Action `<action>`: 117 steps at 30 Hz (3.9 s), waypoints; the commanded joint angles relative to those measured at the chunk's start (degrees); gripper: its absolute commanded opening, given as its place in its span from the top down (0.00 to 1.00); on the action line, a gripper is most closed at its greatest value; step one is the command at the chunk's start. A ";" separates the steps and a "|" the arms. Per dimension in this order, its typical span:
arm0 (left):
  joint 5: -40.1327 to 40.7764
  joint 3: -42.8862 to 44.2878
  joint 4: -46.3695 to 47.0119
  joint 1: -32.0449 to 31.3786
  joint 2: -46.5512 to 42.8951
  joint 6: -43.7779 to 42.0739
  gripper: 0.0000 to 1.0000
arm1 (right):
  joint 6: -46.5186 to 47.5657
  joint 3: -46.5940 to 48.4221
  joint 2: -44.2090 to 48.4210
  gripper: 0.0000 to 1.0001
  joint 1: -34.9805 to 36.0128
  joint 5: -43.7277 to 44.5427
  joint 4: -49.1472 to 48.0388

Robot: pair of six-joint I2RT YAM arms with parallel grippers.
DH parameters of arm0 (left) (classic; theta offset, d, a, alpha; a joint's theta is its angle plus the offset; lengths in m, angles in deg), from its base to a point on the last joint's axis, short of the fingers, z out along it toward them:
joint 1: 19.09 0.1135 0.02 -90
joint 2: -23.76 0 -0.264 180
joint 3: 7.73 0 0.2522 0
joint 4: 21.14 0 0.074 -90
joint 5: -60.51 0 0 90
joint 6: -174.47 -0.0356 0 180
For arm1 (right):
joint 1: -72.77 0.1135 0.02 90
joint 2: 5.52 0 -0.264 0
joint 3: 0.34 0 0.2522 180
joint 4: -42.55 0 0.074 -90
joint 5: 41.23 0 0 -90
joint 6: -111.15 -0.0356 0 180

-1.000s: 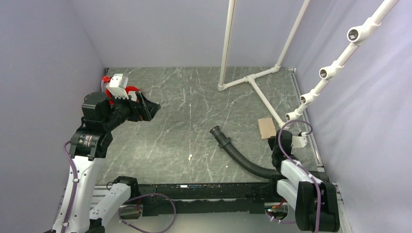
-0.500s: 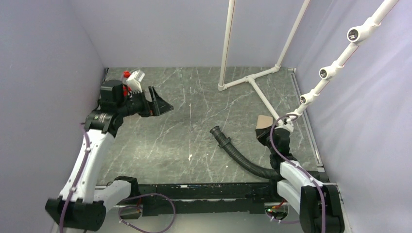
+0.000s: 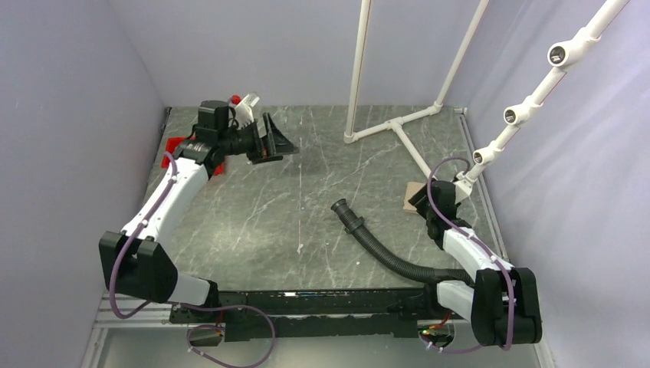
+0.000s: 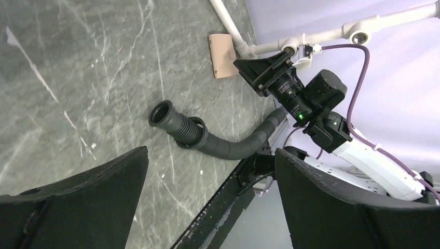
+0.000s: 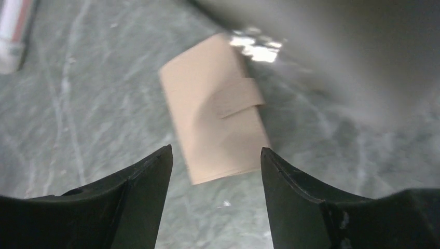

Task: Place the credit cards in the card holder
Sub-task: Pick up the card holder from the center of the board, then place the card holder at the center of the board.

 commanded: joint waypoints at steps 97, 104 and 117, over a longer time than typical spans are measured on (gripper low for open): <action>-23.28 -6.16 24.95 -7.18 1.36 -7.72 1.00 | 6.64 32.97 -8.22 0.21 27.99 -53.95 6.06; -26.81 -6.62 26.99 -8.35 0.48 -7.44 1.00 | 0.45 28.88 -7.49 0.54 24.87 -64.06 -8.93; 0.41 -0.67 5.38 -9.72 -1.65 -16.69 0.11 | -1.98 28.51 -7.97 1.00 22.95 -55.50 -12.23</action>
